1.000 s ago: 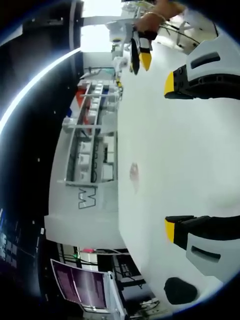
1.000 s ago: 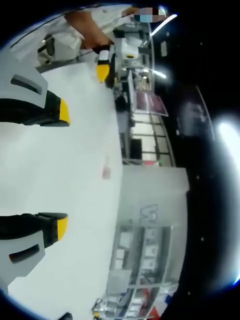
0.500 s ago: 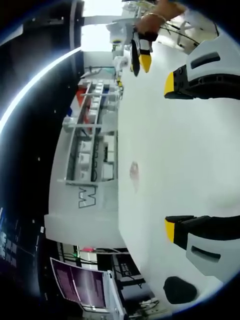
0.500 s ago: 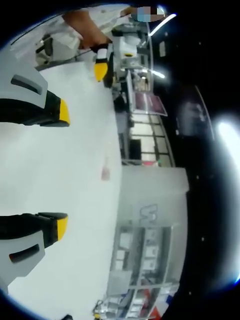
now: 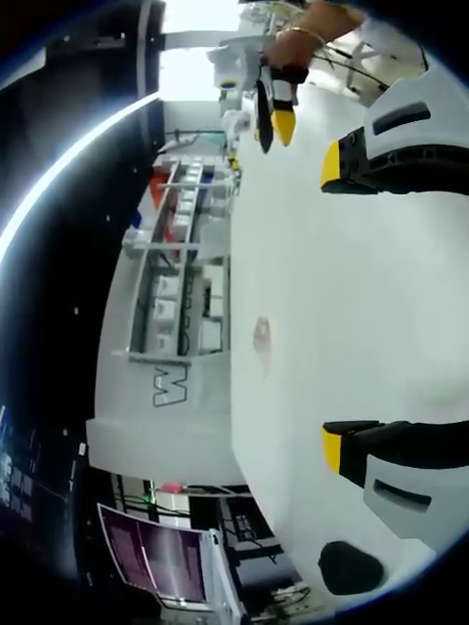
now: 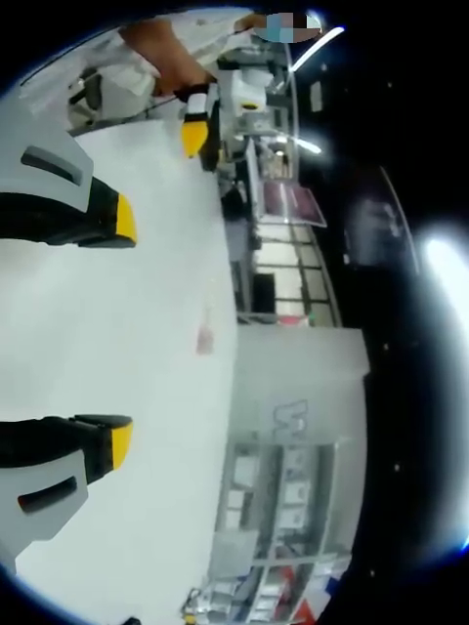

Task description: Open the resealable bag by pulling the two sides of the seal apart until the entire bag opening is separated and visibly accessible.

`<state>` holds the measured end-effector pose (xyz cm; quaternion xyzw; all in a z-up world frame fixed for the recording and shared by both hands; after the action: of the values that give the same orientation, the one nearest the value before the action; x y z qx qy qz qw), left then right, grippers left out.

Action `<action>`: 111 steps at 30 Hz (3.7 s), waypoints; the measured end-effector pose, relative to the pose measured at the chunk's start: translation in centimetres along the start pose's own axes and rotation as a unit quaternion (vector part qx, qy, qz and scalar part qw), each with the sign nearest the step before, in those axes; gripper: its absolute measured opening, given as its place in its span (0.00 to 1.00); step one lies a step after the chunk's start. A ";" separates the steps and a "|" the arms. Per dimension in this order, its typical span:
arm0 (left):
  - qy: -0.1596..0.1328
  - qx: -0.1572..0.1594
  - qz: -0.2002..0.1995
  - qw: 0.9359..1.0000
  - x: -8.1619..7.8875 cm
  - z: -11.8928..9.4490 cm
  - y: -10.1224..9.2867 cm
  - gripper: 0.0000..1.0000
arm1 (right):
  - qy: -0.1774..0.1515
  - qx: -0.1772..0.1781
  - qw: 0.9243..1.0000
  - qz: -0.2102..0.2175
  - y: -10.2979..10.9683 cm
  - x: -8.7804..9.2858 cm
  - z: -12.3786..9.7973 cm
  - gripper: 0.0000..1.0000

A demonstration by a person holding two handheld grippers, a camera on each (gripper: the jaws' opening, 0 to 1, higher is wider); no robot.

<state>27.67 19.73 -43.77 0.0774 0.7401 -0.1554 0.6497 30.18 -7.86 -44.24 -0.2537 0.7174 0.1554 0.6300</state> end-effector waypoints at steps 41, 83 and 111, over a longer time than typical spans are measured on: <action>-0.005 -0.003 -0.003 1.000 -0.3 -0.5 0.6 0.93 | 0.010 -0.023 1.000 -0.006 1.4 -0.5 2.8 0.69; -0.006 -0.001 -0.001 1.000 -0.4 -0.5 0.3 0.93 | 0.011 -0.035 0.999 -0.007 1.7 -1.0 5.0 0.69; -0.008 0.001 0.000 1.000 -0.8 -0.6 0.2 0.93 | 0.015 -0.033 0.999 -0.009 0.9 -1.5 6.5 0.69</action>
<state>27.33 20.19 -42.98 0.0770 0.7350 -0.1562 0.6553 35.18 -3.31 -43.90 -0.2829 0.7188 0.1694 0.6120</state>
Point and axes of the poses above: the point that each gripper's makers call its tool centre point, and the gripper's own axes: z roughly forward along the fingers, y roughly to its left, x roughly out of its underside, the point moved 1 cm from there along -z, roughly backward along the fingers, and after that the axes turned 4 degrees about -z, right-handed, at the moved point
